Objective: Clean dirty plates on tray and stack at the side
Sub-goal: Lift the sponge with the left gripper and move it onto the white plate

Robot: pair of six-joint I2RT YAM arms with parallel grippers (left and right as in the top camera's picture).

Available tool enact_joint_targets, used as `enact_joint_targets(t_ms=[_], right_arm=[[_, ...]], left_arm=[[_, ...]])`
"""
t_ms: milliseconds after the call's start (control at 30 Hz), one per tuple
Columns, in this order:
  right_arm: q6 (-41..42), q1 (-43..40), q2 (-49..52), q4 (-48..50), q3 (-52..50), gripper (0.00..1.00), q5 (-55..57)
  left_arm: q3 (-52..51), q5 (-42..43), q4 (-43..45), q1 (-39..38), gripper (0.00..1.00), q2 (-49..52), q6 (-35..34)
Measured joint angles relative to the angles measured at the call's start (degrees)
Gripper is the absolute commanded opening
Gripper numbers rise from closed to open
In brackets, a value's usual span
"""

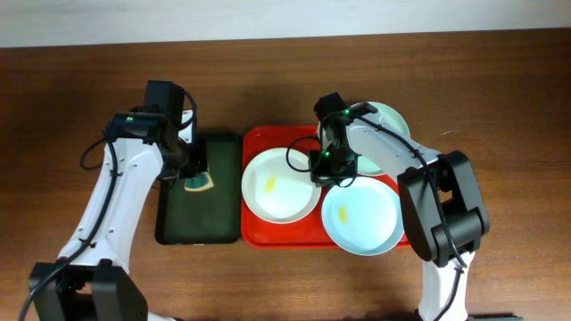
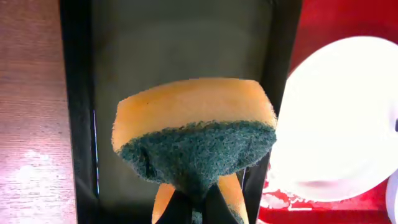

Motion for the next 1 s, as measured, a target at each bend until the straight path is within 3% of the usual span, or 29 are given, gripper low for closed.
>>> enact_joint_targets(t_ms=[533, 667, 1000], right_arm=[[0.0, 0.02, 0.09, -2.8, 0.74, 0.04, 0.7], [-0.68, 0.07, 0.09, -5.14, 2.95, 0.22, 0.96], [-1.2, 0.07, 0.09, -5.66, 3.04, 0.15, 2.78]], left_arm=[[0.0, 0.22, 0.37, -10.29, 0.0, 3.32, 2.29], [0.0, 0.92, 3.5, -12.48, 0.0, 6.45, 2.29], [0.04, 3.54, 8.72, -17.92, 0.0, 6.45, 0.74]])
